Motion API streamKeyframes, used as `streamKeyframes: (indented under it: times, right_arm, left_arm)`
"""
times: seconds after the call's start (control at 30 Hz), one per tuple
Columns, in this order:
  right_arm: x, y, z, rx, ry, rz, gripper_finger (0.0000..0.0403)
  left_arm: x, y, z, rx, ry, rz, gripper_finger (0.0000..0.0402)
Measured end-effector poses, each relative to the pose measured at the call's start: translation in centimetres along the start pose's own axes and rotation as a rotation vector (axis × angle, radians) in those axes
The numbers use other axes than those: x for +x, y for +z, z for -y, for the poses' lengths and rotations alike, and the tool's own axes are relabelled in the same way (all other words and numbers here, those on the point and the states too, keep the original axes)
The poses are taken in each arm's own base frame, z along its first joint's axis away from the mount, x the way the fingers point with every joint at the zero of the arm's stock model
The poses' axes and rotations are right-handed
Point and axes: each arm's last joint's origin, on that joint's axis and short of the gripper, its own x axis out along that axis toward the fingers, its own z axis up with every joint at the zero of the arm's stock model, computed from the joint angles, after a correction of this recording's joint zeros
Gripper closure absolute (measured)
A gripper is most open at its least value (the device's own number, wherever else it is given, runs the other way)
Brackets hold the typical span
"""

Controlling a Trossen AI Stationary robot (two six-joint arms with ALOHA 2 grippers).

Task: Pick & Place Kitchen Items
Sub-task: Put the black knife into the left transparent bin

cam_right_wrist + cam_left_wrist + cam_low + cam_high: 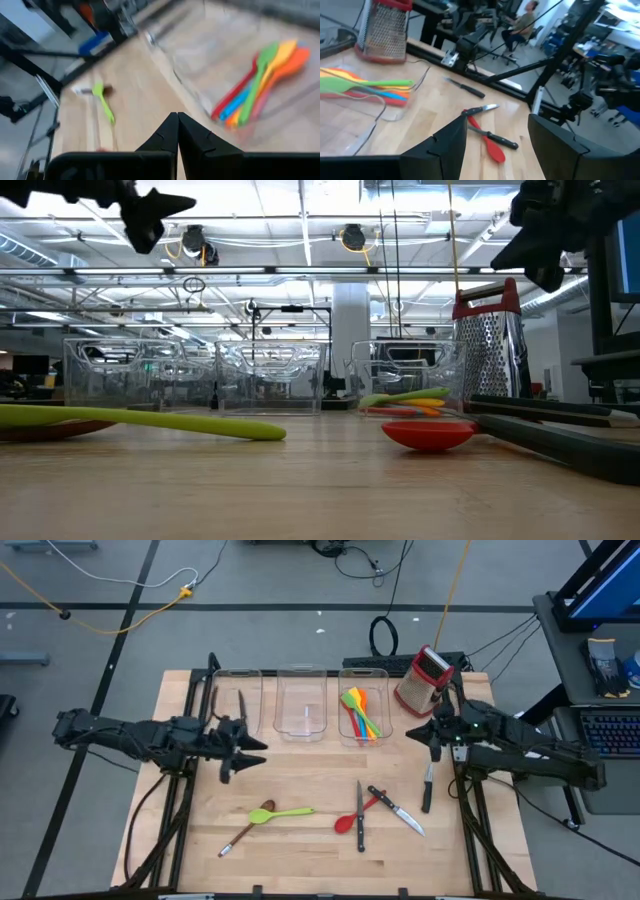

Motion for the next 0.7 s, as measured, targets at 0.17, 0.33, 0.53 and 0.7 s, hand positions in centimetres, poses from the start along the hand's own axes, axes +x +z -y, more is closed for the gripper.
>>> streamKeyframes:
  times: [0.17,0.33,0.53,0.7]
  right_arm:
    - [0.5,1.4,-1.1,0.058,-0.086,-0.185,0.0403]
    - [1.3,2.6,-2.4,0.175,-0.179,-0.356,0.0403]
    - [2.8,2.8,-3.8,0.346,-0.317,-0.566,0.0403]
    - [4.2,1.5,-4.7,0.561,-0.409,-0.731,0.0403]
  left_arm:
    - [-2.1,-0.5,-0.3,0.029,-0.026,0.054,0.0188]
    - [-3.3,-0.6,-0.4,0.043,-0.034,0.062,0.0188]
    - [-3.8,-1.0,-0.6,0.045,-0.02,0.03,0.0188]
    - [-3.9,-1.0,-0.6,0.073,-0.019,0.03,0.0188]
